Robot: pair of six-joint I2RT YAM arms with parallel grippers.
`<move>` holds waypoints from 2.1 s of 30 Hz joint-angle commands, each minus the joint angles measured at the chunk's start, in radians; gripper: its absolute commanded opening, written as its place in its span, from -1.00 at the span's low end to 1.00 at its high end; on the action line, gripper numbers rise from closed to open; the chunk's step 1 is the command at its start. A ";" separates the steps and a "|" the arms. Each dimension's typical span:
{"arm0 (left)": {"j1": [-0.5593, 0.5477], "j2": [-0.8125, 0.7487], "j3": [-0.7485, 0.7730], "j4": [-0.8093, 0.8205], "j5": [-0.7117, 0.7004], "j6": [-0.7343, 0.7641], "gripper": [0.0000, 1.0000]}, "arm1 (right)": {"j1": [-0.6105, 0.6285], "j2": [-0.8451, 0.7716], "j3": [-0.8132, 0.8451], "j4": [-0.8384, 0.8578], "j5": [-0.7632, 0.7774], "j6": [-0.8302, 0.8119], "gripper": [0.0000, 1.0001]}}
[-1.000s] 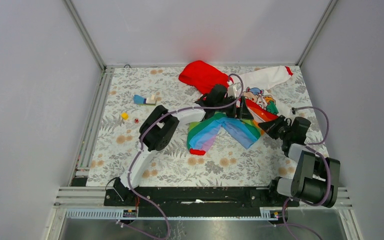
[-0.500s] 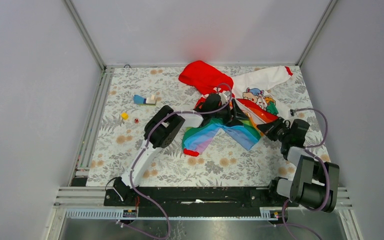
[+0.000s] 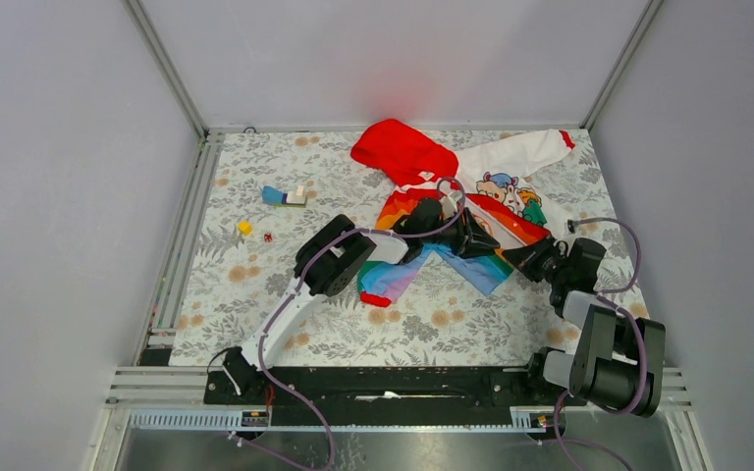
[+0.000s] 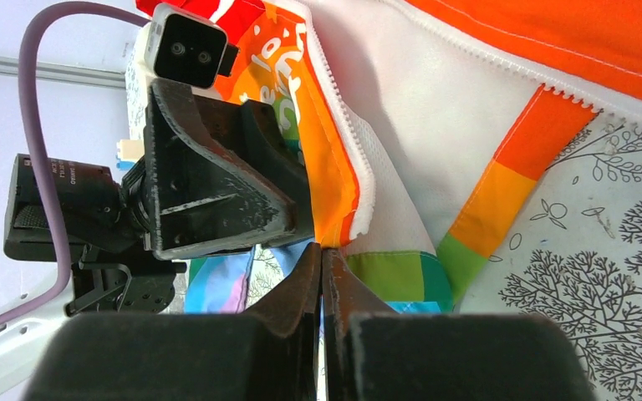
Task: Zip up the jacket
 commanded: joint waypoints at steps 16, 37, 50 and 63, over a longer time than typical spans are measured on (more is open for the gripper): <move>0.008 0.025 -0.092 0.207 -0.043 0.054 -1.00 | 0.005 -0.032 0.130 -0.338 0.176 0.098 0.10; -0.001 -0.025 -0.109 0.077 -0.069 0.183 -0.60 | 0.009 0.243 0.100 -0.093 -0.015 0.116 -0.80; -0.022 -0.029 -0.092 -0.026 -0.102 0.232 -0.17 | 0.009 0.131 0.095 -0.146 0.053 0.098 -1.00; -0.034 0.013 -0.072 0.035 -0.078 0.188 -0.99 | 0.009 0.078 0.153 -0.315 0.134 0.024 -0.69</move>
